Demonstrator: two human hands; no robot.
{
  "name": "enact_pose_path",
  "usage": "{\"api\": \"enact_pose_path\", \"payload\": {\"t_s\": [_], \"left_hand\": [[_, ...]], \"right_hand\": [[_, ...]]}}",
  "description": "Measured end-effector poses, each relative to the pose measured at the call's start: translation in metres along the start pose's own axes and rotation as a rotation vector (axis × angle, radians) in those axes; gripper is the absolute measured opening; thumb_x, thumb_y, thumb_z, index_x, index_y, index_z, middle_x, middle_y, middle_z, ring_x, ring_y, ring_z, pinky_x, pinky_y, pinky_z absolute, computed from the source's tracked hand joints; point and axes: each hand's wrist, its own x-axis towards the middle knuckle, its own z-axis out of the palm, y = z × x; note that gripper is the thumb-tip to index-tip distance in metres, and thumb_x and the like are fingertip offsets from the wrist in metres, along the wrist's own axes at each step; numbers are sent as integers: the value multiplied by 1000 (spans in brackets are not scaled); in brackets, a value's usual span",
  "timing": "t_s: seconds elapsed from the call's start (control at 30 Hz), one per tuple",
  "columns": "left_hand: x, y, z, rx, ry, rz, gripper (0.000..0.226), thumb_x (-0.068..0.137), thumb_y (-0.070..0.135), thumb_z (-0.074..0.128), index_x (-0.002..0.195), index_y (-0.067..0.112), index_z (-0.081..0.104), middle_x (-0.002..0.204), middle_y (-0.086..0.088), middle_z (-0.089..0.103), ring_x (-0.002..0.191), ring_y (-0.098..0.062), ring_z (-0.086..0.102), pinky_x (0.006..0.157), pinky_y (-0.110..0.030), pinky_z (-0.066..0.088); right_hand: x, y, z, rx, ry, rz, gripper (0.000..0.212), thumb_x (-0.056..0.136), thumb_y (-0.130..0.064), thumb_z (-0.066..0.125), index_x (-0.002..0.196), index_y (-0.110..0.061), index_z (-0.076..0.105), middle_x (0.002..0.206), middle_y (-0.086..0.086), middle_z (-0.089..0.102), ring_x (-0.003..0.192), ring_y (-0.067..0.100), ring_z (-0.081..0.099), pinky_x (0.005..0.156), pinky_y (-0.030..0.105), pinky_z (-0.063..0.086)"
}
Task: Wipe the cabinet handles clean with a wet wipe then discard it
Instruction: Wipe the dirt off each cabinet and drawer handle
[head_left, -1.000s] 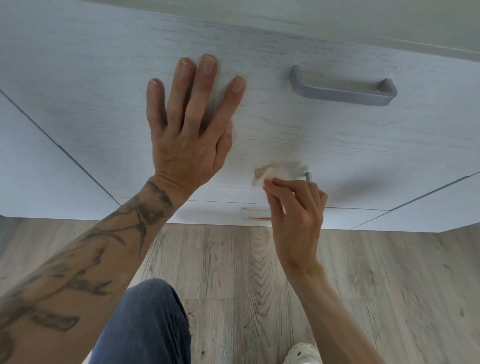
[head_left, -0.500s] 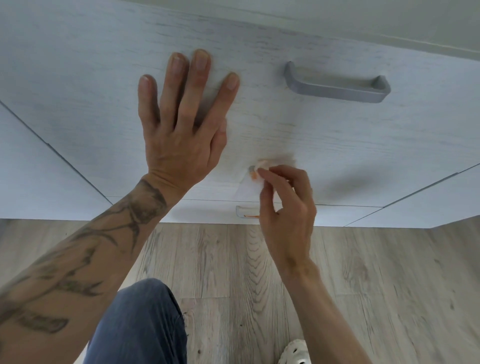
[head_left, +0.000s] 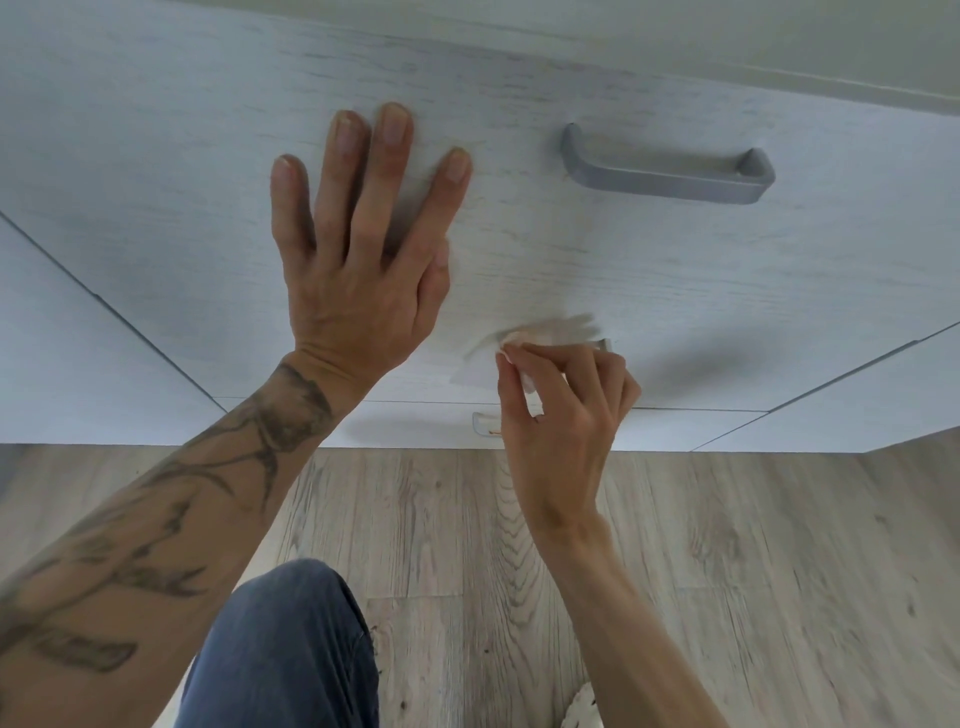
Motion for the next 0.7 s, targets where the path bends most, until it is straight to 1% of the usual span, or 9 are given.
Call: {"api": "enact_pose_path", "payload": {"t_s": [0.07, 0.2, 0.37, 0.53, 0.63, 0.7], "left_hand": [[0, 0, -1, -2, -8, 2, 78, 101, 28, 53, 169, 24, 15, 162, -12, 20, 151, -34, 20, 131, -51, 5], [1, 0, -1, 0, -8, 9, 77, 101, 29, 52, 169, 24, 15, 163, -12, 20, 152, -34, 19, 131, -51, 5], [0, 0, -1, -5, -8, 2, 80, 100, 27, 55, 169, 24, 15, 161, -13, 22, 151, -34, 20, 131, -51, 6], [1, 0, -2, -7, -15, 14, 81, 100, 27, 54, 170, 24, 12, 163, -12, 18, 152, -33, 18, 131, -51, 5], [0, -1, -1, -30, -11, 14, 78, 102, 28, 51, 170, 24, 13, 161, -14, 22, 152, -34, 18, 131, -50, 4], [-1, -1, -1, -33, -12, 14, 77, 103, 29, 50, 170, 24, 13, 162, -14, 22, 156, -34, 16, 131, -51, 4]], "right_hand": [[2, -2, 0, -5, -9, -3, 2, 90, -19, 84, 91, -20, 83, 88, -6, 72, 93, 21, 59, 91, 37, 40], [14, -11, 12, -16, -14, 41, 9, 85, -16, 86, 82, -21, 80, 80, -5, 68, 85, 23, 58, 88, 38, 41], [-3, 1, -7, -2, -11, -5, 10, 85, -12, 88, 88, -19, 83, 85, -6, 71, 88, 22, 60, 89, 35, 38], [16, -6, 6, 1, -64, -25, 8, 85, -15, 88, 83, -20, 81, 81, -6, 69, 87, 22, 57, 87, 37, 39], [11, -2, 3, 4, -80, -57, 7, 88, -14, 86, 88, -20, 82, 85, -5, 70, 88, 22, 57, 86, 34, 37], [5, 10, -7, 26, -76, -95, 5, 90, -15, 85, 92, -18, 83, 90, -5, 72, 91, 19, 56, 88, 30, 35]]}}
